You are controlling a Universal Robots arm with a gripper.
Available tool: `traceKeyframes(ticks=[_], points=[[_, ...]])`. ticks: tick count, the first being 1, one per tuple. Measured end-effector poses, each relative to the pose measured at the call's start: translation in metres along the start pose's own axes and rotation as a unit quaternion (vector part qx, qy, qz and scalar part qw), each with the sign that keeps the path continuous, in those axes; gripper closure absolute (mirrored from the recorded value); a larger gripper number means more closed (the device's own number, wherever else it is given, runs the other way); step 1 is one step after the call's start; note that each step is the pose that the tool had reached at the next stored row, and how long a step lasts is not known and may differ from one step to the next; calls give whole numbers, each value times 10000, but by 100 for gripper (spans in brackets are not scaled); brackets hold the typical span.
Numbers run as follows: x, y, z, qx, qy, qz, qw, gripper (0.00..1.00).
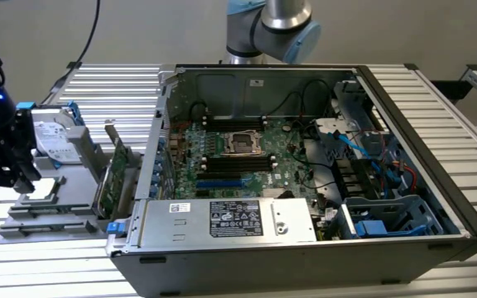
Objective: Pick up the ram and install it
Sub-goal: 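Pick up the ram and move it above insertion slot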
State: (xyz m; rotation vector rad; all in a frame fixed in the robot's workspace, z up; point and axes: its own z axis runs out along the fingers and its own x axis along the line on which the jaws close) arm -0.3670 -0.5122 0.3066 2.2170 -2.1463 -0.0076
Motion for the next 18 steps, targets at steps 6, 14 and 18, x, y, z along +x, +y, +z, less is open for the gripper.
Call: traceKeyframes(ticks=[6, 14, 18], points=[[72, 21, 113, 1, 0, 0, 10000, 70], [116, 51, 260, 2, -15, -1, 10000, 70], [120, 62, 334, 8, -38, -3, 10000, 70]])
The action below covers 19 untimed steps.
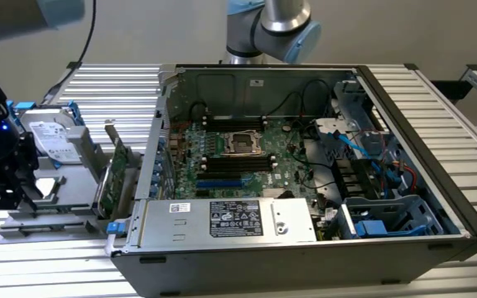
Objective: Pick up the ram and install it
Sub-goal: 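Pick up the ram and move it above insertion slot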
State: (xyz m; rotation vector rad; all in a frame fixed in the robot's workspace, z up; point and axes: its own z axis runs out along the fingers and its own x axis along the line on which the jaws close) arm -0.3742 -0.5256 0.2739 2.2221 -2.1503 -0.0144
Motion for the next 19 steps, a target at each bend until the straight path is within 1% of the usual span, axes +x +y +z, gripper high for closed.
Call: traceKeyframes(ticks=[4, 10, 19], points=[[1, 13, 73, 3, -13, 0, 10000, 70], [0, 30, 183, 4, -16, -1, 10000, 70], [-3, 30, 347, 5, -16, -1, 10000, 70]])
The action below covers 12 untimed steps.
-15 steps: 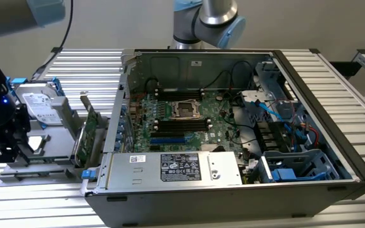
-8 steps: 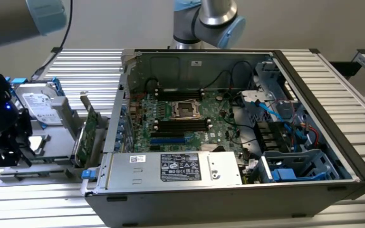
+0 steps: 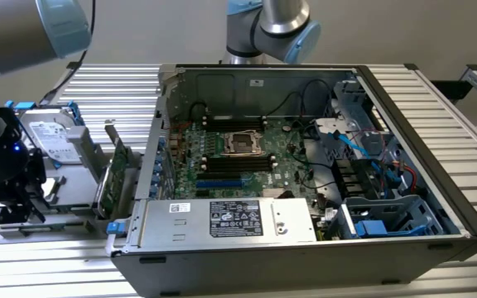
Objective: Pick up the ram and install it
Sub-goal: 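Pick up the ram and move it above insertion slot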
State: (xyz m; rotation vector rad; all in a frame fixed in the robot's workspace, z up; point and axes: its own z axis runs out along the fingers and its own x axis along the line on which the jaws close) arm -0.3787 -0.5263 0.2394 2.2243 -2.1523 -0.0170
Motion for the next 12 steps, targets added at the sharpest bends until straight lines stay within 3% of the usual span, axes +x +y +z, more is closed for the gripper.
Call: traceKeyframes(ticks=[12], points=[[-3, 8, 219, 0, 0, -11, 10000, 70]])
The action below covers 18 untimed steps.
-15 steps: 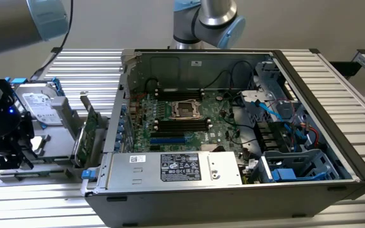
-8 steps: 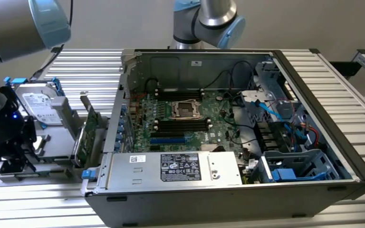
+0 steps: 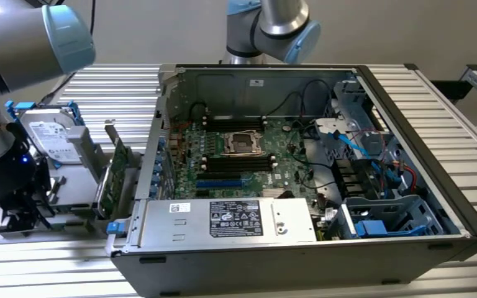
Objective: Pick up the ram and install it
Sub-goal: 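Pick up the ram and move it above insertion slot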
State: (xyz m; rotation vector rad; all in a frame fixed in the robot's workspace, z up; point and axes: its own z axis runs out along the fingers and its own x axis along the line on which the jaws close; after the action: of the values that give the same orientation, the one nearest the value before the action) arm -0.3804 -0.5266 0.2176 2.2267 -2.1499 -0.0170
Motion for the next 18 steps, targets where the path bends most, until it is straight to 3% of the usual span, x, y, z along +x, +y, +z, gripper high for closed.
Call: traceKeyframes(ticks=[11, 14, 18], points=[[-11, 20, 177, 3, 1, -19, 10000, 70], [-16, 21, 186, 2, 28, -17, 10000, 70], [-45, 18, 239, 1, 29, -17, 10000, 70]])
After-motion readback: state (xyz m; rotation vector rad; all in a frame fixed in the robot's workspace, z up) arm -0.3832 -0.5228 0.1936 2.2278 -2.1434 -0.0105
